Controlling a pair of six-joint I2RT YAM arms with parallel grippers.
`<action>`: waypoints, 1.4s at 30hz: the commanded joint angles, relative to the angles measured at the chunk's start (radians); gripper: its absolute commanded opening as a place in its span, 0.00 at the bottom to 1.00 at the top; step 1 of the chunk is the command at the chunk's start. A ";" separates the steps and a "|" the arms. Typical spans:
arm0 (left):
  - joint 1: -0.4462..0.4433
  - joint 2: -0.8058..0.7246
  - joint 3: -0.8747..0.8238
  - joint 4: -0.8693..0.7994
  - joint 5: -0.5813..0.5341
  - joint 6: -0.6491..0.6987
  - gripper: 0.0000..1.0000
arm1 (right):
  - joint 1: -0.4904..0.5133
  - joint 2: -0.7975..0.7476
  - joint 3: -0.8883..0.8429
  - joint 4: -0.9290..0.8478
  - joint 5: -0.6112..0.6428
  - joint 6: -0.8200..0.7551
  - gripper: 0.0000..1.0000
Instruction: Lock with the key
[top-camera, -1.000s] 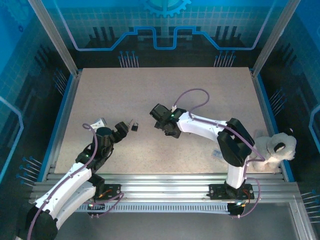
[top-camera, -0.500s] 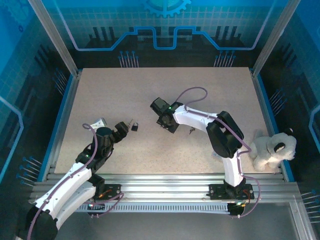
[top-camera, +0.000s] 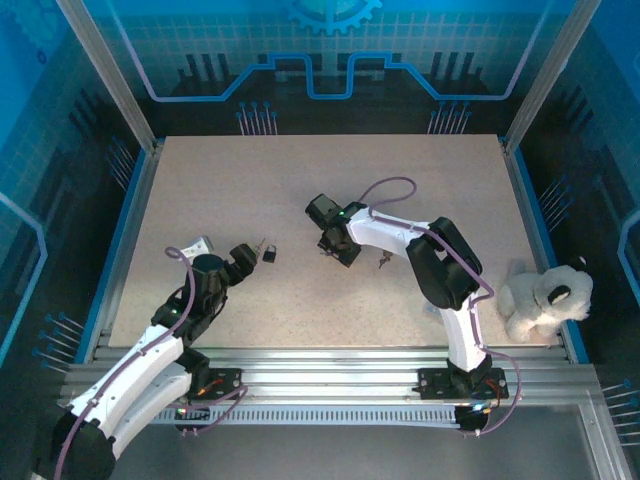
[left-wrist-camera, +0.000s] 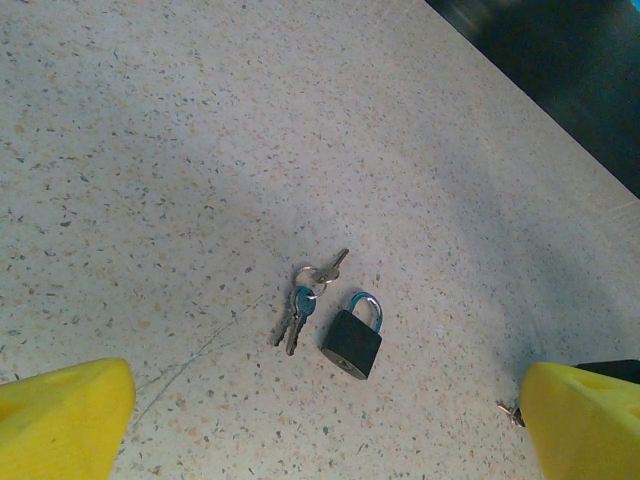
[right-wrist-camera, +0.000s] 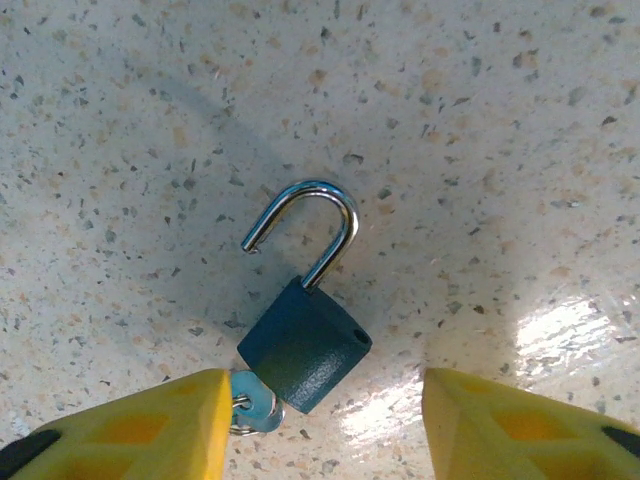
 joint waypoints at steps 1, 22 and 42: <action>0.004 0.001 -0.008 0.013 0.009 0.015 0.99 | -0.023 0.026 0.016 -0.009 -0.004 0.020 0.49; 0.004 0.018 -0.007 0.019 0.009 0.017 0.99 | -0.075 0.097 0.060 0.012 -0.075 -0.075 0.42; 0.004 0.019 -0.002 0.014 0.015 0.016 0.99 | -0.108 0.182 0.160 0.052 -0.198 -0.403 0.37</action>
